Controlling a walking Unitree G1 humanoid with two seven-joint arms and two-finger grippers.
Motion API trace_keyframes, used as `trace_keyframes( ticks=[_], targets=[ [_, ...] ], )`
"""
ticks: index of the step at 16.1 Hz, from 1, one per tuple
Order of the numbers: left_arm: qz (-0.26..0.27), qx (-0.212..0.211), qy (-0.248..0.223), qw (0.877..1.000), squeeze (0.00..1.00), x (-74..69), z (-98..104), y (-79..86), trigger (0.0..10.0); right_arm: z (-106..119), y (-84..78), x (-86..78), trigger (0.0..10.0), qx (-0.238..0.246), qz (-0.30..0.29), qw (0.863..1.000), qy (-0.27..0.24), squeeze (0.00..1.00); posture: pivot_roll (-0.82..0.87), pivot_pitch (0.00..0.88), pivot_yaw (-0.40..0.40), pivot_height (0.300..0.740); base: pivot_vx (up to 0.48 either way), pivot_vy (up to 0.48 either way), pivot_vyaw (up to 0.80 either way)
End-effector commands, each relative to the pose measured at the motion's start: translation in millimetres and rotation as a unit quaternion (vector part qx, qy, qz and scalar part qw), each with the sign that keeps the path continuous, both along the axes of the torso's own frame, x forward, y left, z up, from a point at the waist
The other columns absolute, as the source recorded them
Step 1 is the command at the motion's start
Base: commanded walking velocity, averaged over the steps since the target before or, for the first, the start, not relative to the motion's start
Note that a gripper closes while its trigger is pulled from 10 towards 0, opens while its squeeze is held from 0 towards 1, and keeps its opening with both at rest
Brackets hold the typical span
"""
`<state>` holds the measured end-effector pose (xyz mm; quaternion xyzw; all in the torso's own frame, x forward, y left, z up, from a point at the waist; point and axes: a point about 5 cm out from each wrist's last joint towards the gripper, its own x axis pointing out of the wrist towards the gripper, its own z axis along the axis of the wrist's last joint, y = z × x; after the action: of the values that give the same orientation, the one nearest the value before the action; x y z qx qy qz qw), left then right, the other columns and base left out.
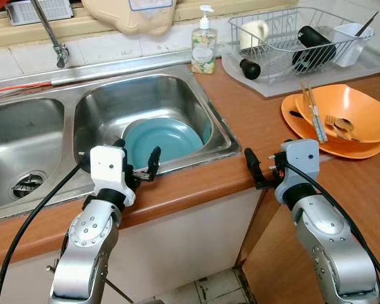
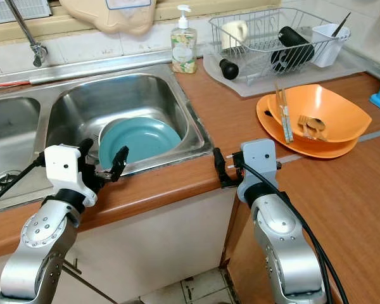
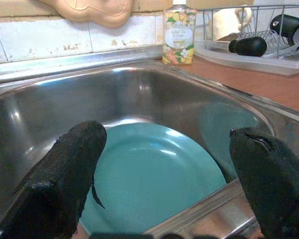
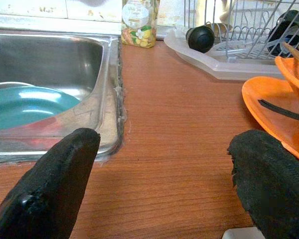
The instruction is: Kitchen organization
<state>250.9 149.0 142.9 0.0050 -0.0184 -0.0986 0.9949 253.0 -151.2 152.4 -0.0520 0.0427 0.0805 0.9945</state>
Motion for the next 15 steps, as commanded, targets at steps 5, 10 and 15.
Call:
trace_keyframes(
  ticks=[5, 10, 15],
  targets=[
    [-0.007, -0.006, 0.025, 1.0, 0.52, -0.1, -3.9, -2.7, 10.0, 4.0, 0.6, -0.9, 10.0, 0.001, 0.004, 1.0, -0.006, 1.0, -0.03, 0.0, 0.07, 0.74, 0.0, 0.0, 0.0],
    [-0.019, 0.003, 0.014, 1.0, 0.53, -0.2, -2.6, -4.8, 10.0, 4.2, 1.1, -0.6, 10.0, -0.001, 0.005, 1.0, -0.006, 1.0, -0.03, 0.0, 0.071, 0.74, 0.0, 0.0, 0.0],
    [-0.02, 0.0, 0.007, 1.0, 0.53, 0.0, 0.1, -5.1, 10.0, 5.2, 2.6, -0.3, 10.0, -0.002, 0.011, 1.0, -0.008, 1.0, -0.03, 0.0, 0.068, 0.74, 0.266, 0.0, 0.0]
  ],
)
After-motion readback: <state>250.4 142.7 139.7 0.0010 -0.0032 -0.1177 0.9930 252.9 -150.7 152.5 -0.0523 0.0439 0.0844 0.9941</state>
